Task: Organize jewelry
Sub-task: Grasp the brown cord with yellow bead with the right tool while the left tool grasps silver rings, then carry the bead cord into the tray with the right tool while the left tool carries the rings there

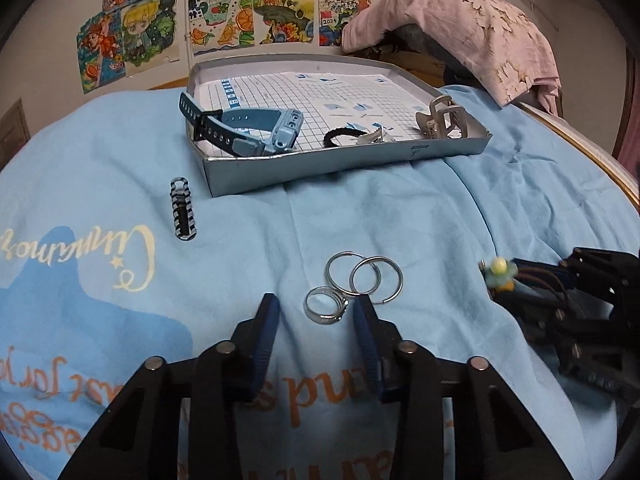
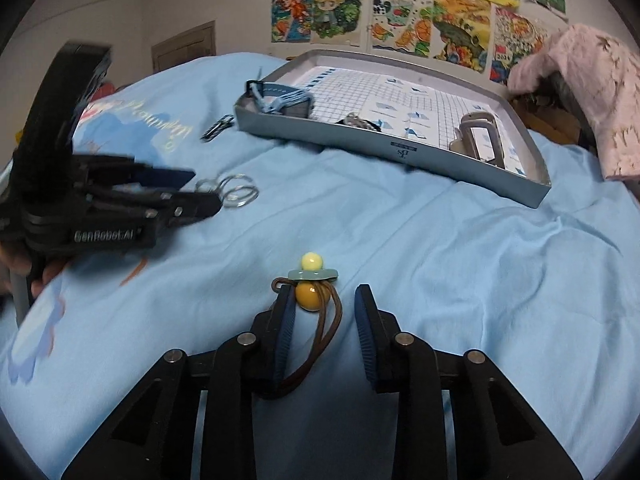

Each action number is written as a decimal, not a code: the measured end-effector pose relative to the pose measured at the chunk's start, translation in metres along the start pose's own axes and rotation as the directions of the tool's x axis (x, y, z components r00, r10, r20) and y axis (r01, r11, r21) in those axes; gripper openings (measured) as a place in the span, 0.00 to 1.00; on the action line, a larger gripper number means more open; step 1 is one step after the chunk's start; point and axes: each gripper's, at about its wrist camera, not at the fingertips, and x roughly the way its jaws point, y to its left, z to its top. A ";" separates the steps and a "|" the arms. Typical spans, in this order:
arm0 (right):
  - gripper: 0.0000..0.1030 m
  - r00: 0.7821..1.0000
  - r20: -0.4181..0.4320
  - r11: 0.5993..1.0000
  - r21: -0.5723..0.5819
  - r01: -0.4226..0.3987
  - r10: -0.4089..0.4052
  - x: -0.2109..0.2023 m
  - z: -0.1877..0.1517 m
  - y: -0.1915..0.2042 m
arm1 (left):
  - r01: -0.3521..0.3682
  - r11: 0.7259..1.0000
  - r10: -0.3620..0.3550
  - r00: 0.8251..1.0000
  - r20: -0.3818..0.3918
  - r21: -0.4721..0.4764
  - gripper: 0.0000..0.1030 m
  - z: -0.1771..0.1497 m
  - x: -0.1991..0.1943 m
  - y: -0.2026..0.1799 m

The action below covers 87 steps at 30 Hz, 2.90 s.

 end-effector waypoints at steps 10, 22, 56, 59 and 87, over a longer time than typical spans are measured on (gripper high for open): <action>0.16 0.999 0.024 0.999 0.041 -0.035 0.034 0.007 0.004 -0.006 | 0.042 0.999 -0.041 0.998 0.057 -0.030 0.20 -0.011 -0.003 0.006; 0.16 0.994 0.108 0.997 0.076 -0.011 0.003 -0.004 0.008 -0.014 | 0.013 1.000 -0.007 0.981 0.195 -0.025 0.20 -0.021 -0.030 0.000; 0.16 0.981 0.192 0.988 0.153 -0.035 0.005 0.000 0.021 -0.025 | 0.038 0.999 -0.040 0.994 0.100 0.018 0.57 -0.012 -0.020 -0.013; 0.16 0.984 0.179 0.986 0.161 -0.036 0.007 0.004 0.020 -0.026 | 0.019 0.999 -0.022 0.997 0.079 0.038 0.56 -0.009 -0.014 -0.014; 0.16 0.940 0.342 0.967 0.240 -0.084 -0.003 0.010 0.058 -0.062 | 0.009 0.998 0.001 0.982 0.190 -0.055 0.19 0.073 -0.027 -0.015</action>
